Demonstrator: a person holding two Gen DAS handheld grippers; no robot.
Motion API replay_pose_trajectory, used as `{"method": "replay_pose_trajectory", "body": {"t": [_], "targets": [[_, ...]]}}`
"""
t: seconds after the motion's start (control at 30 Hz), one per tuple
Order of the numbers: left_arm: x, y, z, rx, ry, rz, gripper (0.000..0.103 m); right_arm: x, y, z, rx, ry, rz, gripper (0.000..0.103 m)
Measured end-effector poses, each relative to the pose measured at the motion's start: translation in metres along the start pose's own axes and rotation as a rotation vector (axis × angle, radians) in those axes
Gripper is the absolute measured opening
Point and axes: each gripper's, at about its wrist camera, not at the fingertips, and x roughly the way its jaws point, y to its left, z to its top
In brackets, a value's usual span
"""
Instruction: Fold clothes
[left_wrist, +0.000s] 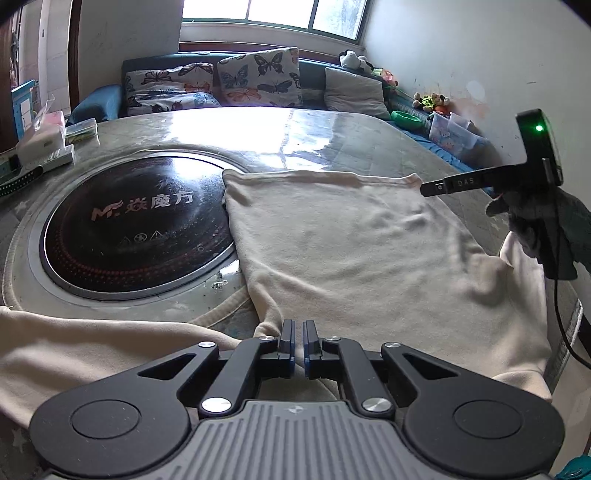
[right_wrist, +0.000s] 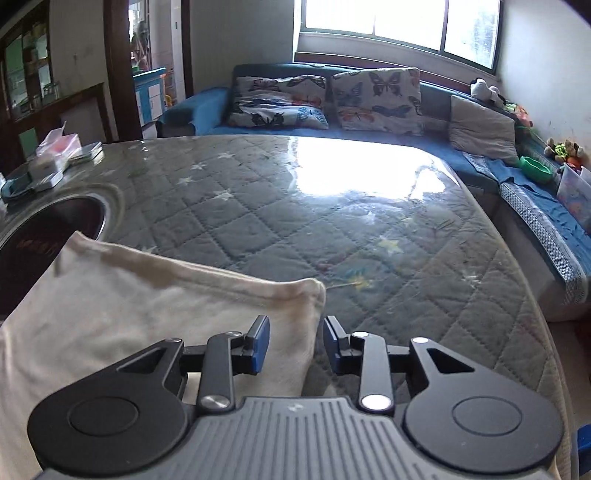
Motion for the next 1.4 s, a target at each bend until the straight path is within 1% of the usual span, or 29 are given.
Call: {"method": "replay_pose_trajectory", "body": {"t": [0.07,0.17,0.2,0.23,0.37,0.47,0.57,0.6,0.63,0.73,0.8,0.87,0.93,1.0,1.1,1.13,1.23,1.27,1.33,1.4], "targets": [[0.000,0.001,0.001,-0.003,-0.001,-0.001,0.006,0.009,-0.003,0.002,0.004,0.017,0.001,0.032],[0.003,0.003,0.003,-0.007,0.000,-0.004,0.006,0.017,-0.007,0.006,0.026,0.016,0.011,0.029],[0.003,0.003,0.003,-0.008,-0.001,-0.003,0.006,0.019,-0.009,0.007,0.037,0.015,0.014,0.017],[0.003,0.004,0.004,-0.008,-0.002,-0.003,0.006,0.023,-0.012,0.010,0.065,0.013,0.009,0.010],[0.005,0.006,0.004,-0.005,-0.011,0.001,0.006,0.034,-0.014,0.017,0.078,0.009,-0.015,0.009],[0.005,0.007,0.004,-0.004,-0.016,0.003,0.006,0.040,-0.011,0.024,0.049,0.010,-0.031,0.009],[0.005,0.007,0.004,-0.005,-0.016,0.003,0.006,0.041,-0.012,0.029,0.044,0.022,-0.029,0.013],[0.005,0.006,0.003,-0.005,-0.017,0.005,0.006,0.040,-0.013,0.031,0.047,0.029,-0.026,0.018],[0.004,0.005,0.002,-0.005,-0.019,0.007,0.006,0.038,-0.013,0.031,0.045,0.027,-0.026,0.019],[0.001,-0.004,0.001,0.016,-0.025,0.021,0.006,0.014,-0.010,0.025,0.000,0.005,-0.023,0.020],[-0.003,-0.012,0.001,0.036,-0.033,0.024,0.008,-0.005,-0.004,0.017,-0.045,-0.003,-0.001,0.022],[-0.007,-0.021,0.002,0.057,-0.045,0.010,0.009,-0.025,0.005,0.005,-0.092,-0.004,0.031,0.025],[-0.011,-0.028,0.002,0.072,-0.050,-0.003,0.010,-0.040,0.012,-0.006,-0.131,-0.011,0.050,0.030],[-0.013,-0.033,0.002,0.083,-0.052,-0.016,0.010,-0.064,0.025,-0.028,-0.179,-0.024,0.080,0.030],[-0.011,-0.042,0.001,0.102,-0.042,-0.031,0.011,-0.082,0.036,-0.051,-0.211,-0.024,0.105,0.030],[-0.010,-0.045,0.000,0.110,-0.037,-0.035,0.013,-0.089,0.041,-0.064,-0.234,-0.019,0.101,0.030],[-0.009,-0.055,-0.002,0.133,-0.032,-0.038,0.030,-0.092,0.048,-0.084,-0.295,-0.005,0.052,0.031],[-0.008,-0.058,-0.002,0.142,-0.034,-0.040,0.030,-0.092,0.049,-0.089,-0.304,-0.002,0.032,0.031],[-0.009,-0.064,-0.001,0.154,-0.036,-0.046,0.030,-0.091,0.043,-0.093,-0.280,-0.013,0.024,0.035],[-0.009,-0.071,0.000,0.163,-0.038,-0.053,0.030,-0.096,0.039,-0.092,-0.254,-0.027,0.026,0.036]]}}
